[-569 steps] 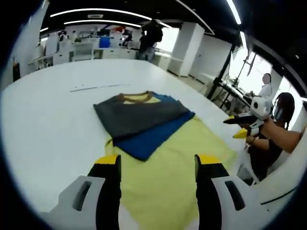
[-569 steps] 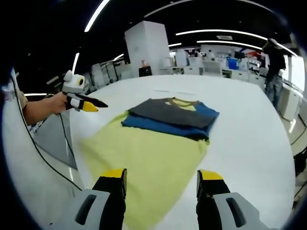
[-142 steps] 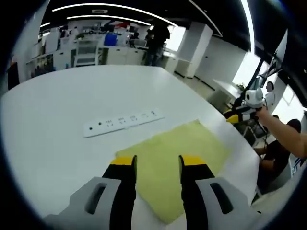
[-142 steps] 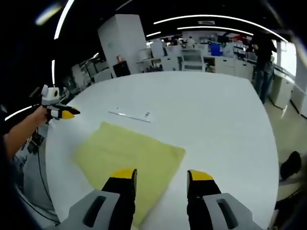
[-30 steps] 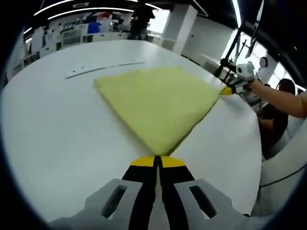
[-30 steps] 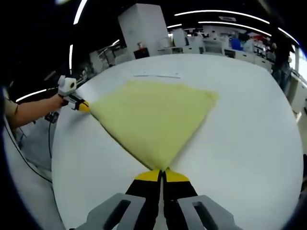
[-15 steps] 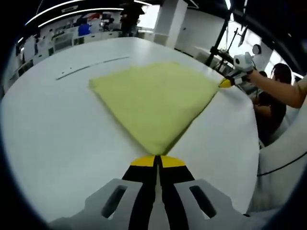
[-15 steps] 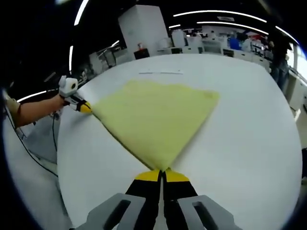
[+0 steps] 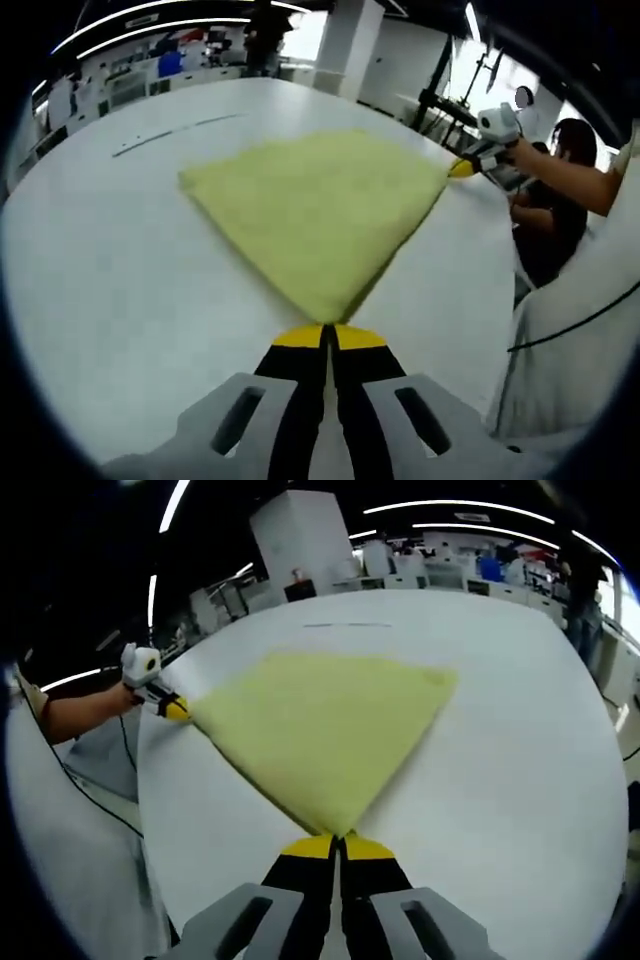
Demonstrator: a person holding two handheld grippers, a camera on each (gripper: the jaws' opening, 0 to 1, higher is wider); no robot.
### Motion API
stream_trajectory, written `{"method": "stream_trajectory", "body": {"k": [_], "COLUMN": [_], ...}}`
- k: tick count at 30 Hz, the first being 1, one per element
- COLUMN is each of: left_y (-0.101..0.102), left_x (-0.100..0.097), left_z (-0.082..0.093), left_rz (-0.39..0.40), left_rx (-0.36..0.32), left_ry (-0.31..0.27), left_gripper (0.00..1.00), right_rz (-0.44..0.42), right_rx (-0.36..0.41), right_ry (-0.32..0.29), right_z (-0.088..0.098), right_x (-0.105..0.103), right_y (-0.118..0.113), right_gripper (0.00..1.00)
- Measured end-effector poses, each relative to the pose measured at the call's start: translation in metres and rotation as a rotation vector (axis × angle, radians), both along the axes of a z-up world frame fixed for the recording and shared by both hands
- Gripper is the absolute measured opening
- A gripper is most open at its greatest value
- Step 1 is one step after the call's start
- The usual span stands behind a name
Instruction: Fold the garment on the visible template until the final outline fits inside the template.
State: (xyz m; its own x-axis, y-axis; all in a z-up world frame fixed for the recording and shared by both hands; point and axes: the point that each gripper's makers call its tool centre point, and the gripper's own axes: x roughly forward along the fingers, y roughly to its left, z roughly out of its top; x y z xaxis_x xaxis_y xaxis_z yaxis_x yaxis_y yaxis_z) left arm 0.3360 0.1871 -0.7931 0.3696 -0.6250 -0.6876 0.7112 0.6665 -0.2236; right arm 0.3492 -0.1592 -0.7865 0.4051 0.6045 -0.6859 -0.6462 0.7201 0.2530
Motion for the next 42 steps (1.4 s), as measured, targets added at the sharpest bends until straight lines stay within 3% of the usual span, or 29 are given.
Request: {"method": "stream_trajectory", "body": {"k": [14, 25, 29, 33, 38, 42], "left_y": [0.001, 0.004, 0.009, 0.015, 0.020, 0.018], "left_x": [-0.013, -0.019, -0.017, -0.018, -0.021, -0.024], "left_z": [-0.001, 0.002, 0.010, 0.020, 0.034, 0.046], "left_rz": [0.021, 0.054, 0.102, 0.142, 0.174, 0.183], "left_rx": [-0.004, -0.026, -0.061, -0.070, -0.082, -0.112], "left_ry": [0.011, 0.025, 0.016, 0.002, -0.019, -0.040], "left_gripper": [0.00, 0.00, 0.05, 0.14, 0.22, 0.27], "right_rz": [0.012, 0.014, -0.018, -0.029, -0.056, -0.074], "right_rx": [0.018, 0.005, 0.030, 0.056, 0.082, 0.099], "right_ry": [0.023, -0.008, -0.045, -0.059, -0.079, -0.060], "right_z": [-0.001, 0.004, 0.014, 0.025, 0.034, 0.036], "right_x": [-0.018, -0.020, -0.016, -0.017, -0.018, -0.024], "right_y": [-0.001, -0.002, -0.005, -0.006, -0.008, -0.009], "right_gripper": [0.00, 0.00, 0.17, 0.20, 0.31, 0.33]}}
